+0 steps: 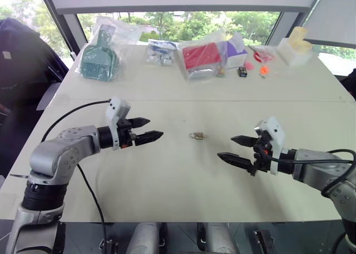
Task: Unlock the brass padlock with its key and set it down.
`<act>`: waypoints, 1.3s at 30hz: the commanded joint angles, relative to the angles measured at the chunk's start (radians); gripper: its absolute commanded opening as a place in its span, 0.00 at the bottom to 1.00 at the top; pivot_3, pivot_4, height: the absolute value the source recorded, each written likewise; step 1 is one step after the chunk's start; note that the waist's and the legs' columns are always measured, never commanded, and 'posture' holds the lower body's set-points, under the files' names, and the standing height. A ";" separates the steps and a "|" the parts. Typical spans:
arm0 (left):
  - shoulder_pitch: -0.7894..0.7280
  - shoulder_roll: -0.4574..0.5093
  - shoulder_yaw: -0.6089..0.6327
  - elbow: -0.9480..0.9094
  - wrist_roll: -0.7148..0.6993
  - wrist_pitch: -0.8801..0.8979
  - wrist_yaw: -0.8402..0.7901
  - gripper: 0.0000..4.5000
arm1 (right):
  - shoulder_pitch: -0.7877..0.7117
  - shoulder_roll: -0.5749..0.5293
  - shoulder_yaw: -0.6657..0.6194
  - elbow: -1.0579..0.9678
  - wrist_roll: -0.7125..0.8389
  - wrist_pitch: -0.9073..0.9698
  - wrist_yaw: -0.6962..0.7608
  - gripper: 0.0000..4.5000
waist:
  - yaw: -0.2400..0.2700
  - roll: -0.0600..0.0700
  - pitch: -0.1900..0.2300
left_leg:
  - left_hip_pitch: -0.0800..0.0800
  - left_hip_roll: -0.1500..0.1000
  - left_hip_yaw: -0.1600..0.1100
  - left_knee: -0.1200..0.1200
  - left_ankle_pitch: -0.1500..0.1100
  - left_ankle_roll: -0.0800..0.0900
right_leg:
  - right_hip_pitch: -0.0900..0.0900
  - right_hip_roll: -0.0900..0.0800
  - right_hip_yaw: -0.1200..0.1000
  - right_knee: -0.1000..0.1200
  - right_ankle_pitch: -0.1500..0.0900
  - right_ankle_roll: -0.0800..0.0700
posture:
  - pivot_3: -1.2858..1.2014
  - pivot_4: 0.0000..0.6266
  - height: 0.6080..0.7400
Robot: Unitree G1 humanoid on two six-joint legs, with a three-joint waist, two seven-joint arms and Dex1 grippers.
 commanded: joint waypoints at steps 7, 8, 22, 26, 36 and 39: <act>-0.026 0.019 0.021 -0.006 -0.009 -0.007 -0.012 0.98 | -0.007 0.025 -0.002 -0.024 -0.013 -0.015 -0.008 1.00 | 0.000 0.000 0.000 | 0.000 0.000 0.000 0.000 -0.001 -0.002 | 0.000 0.000 0.000 0.000 0.000 0.000 | 0.52 0.24 1.00; -0.027 0.019 0.019 -0.007 -0.010 -0.005 -0.014 0.98 | -0.007 0.025 -0.003 -0.023 -0.014 -0.016 -0.007 1.00 | 0.000 0.000 0.000 | 0.000 0.000 0.000 0.000 -0.001 -0.002 | 0.000 0.000 0.000 0.000 0.000 0.000 | 0.52 0.24 1.00; -0.276 0.116 -0.167 0.197 0.147 -0.146 -0.281 0.98 | -0.098 0.046 0.082 0.062 -0.121 -0.067 0.010 1.00 | 0.000 0.000 0.000 | 0.000 0.000 0.000 -0.001 0.001 0.000 | -0.001 0.001 -0.001 0.000 0.000 -0.001 | 0.52 0.24 1.00; -0.415 0.107 -0.314 0.335 0.282 -0.285 -0.438 0.98 | -0.071 0.047 0.034 0.054 -0.137 -0.077 -0.011 1.00 | 0.006 0.000 0.000 | 0.000 -0.001 0.001 -0.001 0.001 0.001 | 0.000 0.001 -0.001 0.000 0.000 -0.001 | 0.52 0.24 1.00; -0.886 -0.324 -0.611 1.094 0.654 -0.696 -0.696 0.98 | 0.068 0.082 -0.112 -0.068 -0.127 -0.065 -0.110 1.00 | 0.028 -0.001 0.001 | -0.003 -0.003 0.004 0.004 -0.003 0.009 | 0.001 0.003 -0.002 -0.002 0.000 -0.001 | 0.52 0.24 1.00; -0.945 -0.456 -0.629 1.288 0.747 -0.779 -0.619 0.98 | 0.119 0.143 -0.138 -0.137 -0.114 -0.057 -0.186 1.00 | 0.028 -0.002 0.001 | -0.005 -0.003 0.004 0.005 -0.004 0.011 | 0.000 0.004 -0.002 -0.002 -0.001 0.001 | 0.52 0.24 1.00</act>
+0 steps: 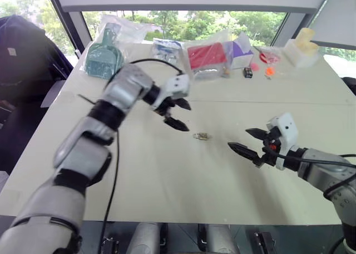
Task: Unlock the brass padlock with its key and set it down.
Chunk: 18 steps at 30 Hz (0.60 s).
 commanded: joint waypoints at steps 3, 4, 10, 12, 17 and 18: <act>-0.072 -0.142 -0.006 0.255 0.139 -0.123 0.137 0.98 | 0.068 0.098 -0.048 -0.121 0.003 -0.004 -0.135 1.00 | -0.004 -0.001 0.001 | 0.000 0.000 0.000 0.000 0.000 0.001 | 0.000 0.001 0.000 0.000 0.000 0.001 | 0.52 0.24 1.00; -0.078 -0.161 -0.001 0.282 0.152 -0.130 0.142 0.98 | 0.076 0.115 -0.050 -0.128 0.001 -0.004 -0.154 1.00 | -0.004 -0.001 0.001 | 0.000 0.001 0.000 0.000 0.000 0.001 | -0.001 0.001 0.000 0.000 0.000 0.001 | 0.52 0.24 1.00; -0.057 -0.236 -0.032 0.357 0.284 -0.179 0.235 0.98 | 0.108 0.153 -0.054 -0.154 0.003 -0.015 -0.200 1.00 | -0.001 -0.001 0.001 | 0.000 0.001 -0.002 0.002 0.000 0.001 | 0.000 0.002 0.000 0.002 0.000 0.001 | 0.52 0.24 1.00; -0.042 -0.250 -0.027 0.362 0.305 -0.179 0.228 0.98 | 0.109 0.156 -0.055 -0.157 0.004 -0.016 -0.210 1.00 | 0.000 -0.001 0.000 | 0.000 0.001 -0.002 0.002 0.000 0.001 | 0.000 0.002 0.000 0.002 0.000 0.001 | 0.52 0.24 1.00; -0.005 -0.267 -0.022 0.365 0.346 -0.190 0.236 0.86 | 0.107 0.155 -0.055 -0.157 0.008 -0.016 -0.221 1.00 | 0.001 -0.001 0.000 | 0.002 0.001 -0.002 0.002 0.000 0.001 | 0.003 0.002 0.000 0.001 0.000 0.001 | 0.52 0.24 1.00; 0.003 -0.266 -0.027 0.364 0.356 -0.198 0.227 0.81 | 0.106 0.153 -0.056 -0.156 0.009 -0.015 -0.222 1.00 | 0.001 -0.001 -0.001 | 0.004 0.001 -0.002 0.002 0.000 0.001 | 0.004 0.001 0.000 0.001 0.000 0.001 | 0.52 0.24 1.00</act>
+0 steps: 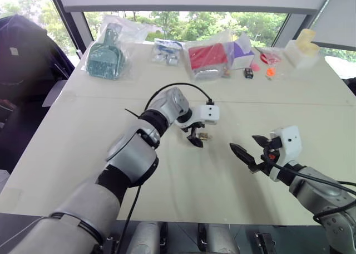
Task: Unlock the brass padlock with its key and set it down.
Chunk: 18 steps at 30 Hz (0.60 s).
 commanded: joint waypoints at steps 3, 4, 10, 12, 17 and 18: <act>0.060 -0.011 -0.021 -0.002 0.066 -0.019 -0.012 0.49 | -0.006 -0.003 -0.022 -0.035 0.011 -0.015 -0.004 1.00 | 0.001 0.000 -0.001 | 0.002 0.000 -0.001 0.001 0.000 0.000 | 0.003 0.000 0.000 0.000 0.000 0.000 | 0.52 0.24 1.00; 0.071 -0.008 -0.025 -0.006 0.072 -0.023 -0.019 0.38 | -0.008 -0.007 -0.021 -0.034 0.012 -0.013 0.000 1.00 | 0.001 0.000 -0.001 | 0.003 0.000 -0.001 0.001 0.000 0.000 | 0.004 -0.001 -0.001 -0.001 0.000 0.000 | 0.52 0.24 1.00; 0.105 0.004 0.000 -0.048 0.075 -0.029 -0.003 0.16 | -0.019 -0.028 -0.028 -0.005 0.035 0.002 0.028 1.00 | 0.000 0.000 -0.002 | 0.006 0.000 -0.002 0.001 0.000 0.000 | 0.007 -0.002 -0.001 -0.001 0.000 0.000 | 0.52 0.24 1.00; 0.104 0.027 0.052 -0.091 0.040 -0.063 0.034 0.16 | -0.035 -0.036 -0.024 0.012 0.073 0.024 0.052 1.00 | 0.000 0.000 -0.002 | 0.006 0.000 -0.002 0.001 0.000 0.000 | 0.007 -0.002 -0.001 -0.001 0.000 0.000 | 0.52 0.24 1.00; 0.174 0.116 0.217 -0.352 -0.113 -0.154 0.012 0.16 | -0.163 -0.017 -0.051 0.085 0.218 0.076 0.056 1.00 | -0.006 0.000 -0.001 | 0.001 0.000 -0.002 0.001 0.000 0.000 | 0.001 -0.004 0.000 0.001 0.000 0.000 | 0.52 0.24 1.00; 0.211 0.138 0.238 -0.436 -0.140 -0.168 0.007 0.16 | -0.188 -0.018 -0.045 0.094 0.222 0.073 0.056 1.00 | -0.007 0.000 -0.001 | -0.001 0.000 -0.001 0.001 0.000 -0.001 | -0.002 -0.003 0.001 0.003 0.000 0.000 | 0.52 0.24 1.00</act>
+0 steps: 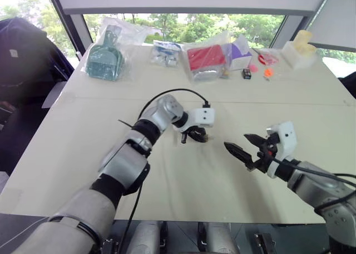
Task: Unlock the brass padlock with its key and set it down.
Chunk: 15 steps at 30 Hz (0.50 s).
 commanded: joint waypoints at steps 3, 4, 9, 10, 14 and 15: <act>0.147 0.094 0.112 -0.453 -0.137 0.007 -0.007 0.16 | -0.119 -0.006 0.001 0.046 0.043 -0.002 -0.009 1.00 | -0.001 0.001 0.000 | 0.000 0.000 0.000 -0.004 0.001 -0.002 | -0.001 0.000 0.000 0.001 0.000 0.000 | 0.52 0.24 1.00; 0.186 0.112 0.117 -0.532 -0.147 0.037 -0.001 0.16 | -0.136 -0.003 0.012 0.056 0.045 0.001 -0.008 1.00 | -0.001 0.001 0.000 | 0.000 0.001 0.000 -0.005 0.001 -0.002 | -0.001 0.000 0.000 0.001 0.000 0.000 | 0.52 0.24 1.00; 0.290 0.139 0.137 -0.759 -0.167 0.093 0.092 0.16 | -0.224 0.030 0.016 0.108 0.114 0.021 -0.028 1.00 | 0.005 0.001 0.000 | 0.000 -0.001 0.001 -0.004 0.001 -0.003 | 0.000 0.000 -0.001 0.000 0.000 0.000 | 0.52 0.24 1.00; 0.299 0.137 0.143 -0.786 -0.178 0.089 0.106 0.16 | -0.237 0.033 0.018 0.110 0.125 0.028 -0.036 1.00 | 0.006 0.001 0.000 | 0.000 -0.001 0.001 -0.002 0.002 -0.002 | 0.000 0.000 -0.001 0.001 0.000 -0.001 | 0.52 0.24 1.00; 0.307 0.139 0.139 -0.817 -0.187 0.068 0.145 0.16 | -0.265 0.054 0.001 0.130 0.191 0.048 -0.070 1.00 | 0.001 0.001 0.000 | 0.002 -0.002 0.000 -0.001 0.002 -0.002 | 0.003 0.000 -0.001 0.000 0.001 -0.001 | 0.52 0.24 1.00; 0.307 0.140 0.137 -0.818 -0.189 0.062 0.153 0.16 | -0.269 0.058 -0.003 0.134 0.209 0.052 -0.080 1.00 | 0.001 0.001 0.000 | 0.002 -0.002 0.000 -0.001 0.002 -0.002 | 0.003 0.000 -0.001 0.000 0.001 -0.001 | 0.52 0.24 1.00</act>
